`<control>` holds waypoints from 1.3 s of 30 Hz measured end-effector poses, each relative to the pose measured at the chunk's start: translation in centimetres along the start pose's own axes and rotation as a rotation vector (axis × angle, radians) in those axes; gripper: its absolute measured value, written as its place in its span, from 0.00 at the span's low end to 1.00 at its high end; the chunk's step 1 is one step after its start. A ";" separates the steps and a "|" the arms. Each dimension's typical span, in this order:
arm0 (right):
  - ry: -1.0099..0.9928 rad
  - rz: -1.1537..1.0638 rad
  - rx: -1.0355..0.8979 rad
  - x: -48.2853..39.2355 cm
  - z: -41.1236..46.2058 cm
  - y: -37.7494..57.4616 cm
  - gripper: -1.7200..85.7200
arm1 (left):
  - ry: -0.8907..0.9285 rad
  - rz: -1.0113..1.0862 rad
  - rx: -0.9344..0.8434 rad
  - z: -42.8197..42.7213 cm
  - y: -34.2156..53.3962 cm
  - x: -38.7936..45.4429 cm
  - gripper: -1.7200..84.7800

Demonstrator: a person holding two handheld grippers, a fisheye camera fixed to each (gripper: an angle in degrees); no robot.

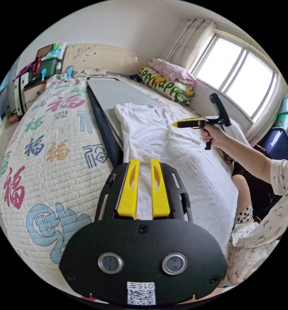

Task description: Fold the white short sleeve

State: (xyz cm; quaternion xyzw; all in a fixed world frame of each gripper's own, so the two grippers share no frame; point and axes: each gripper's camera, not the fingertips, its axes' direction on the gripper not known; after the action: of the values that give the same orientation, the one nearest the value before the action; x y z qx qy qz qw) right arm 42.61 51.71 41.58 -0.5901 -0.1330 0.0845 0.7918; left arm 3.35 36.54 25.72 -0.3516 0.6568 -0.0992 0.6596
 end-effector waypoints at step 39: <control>0.046 -0.015 0.080 -5.2 -16.7 -11.2 0.10 | -0.145 -0.007 0.038 -6.4 -8.9 0.5 0.11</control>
State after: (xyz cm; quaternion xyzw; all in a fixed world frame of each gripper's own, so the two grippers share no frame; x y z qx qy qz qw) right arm 42.54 31.72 47.28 -0.5585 -0.1156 0.0705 0.8184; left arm 0.36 27.57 31.29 -0.3477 0.6039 -0.0882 0.7117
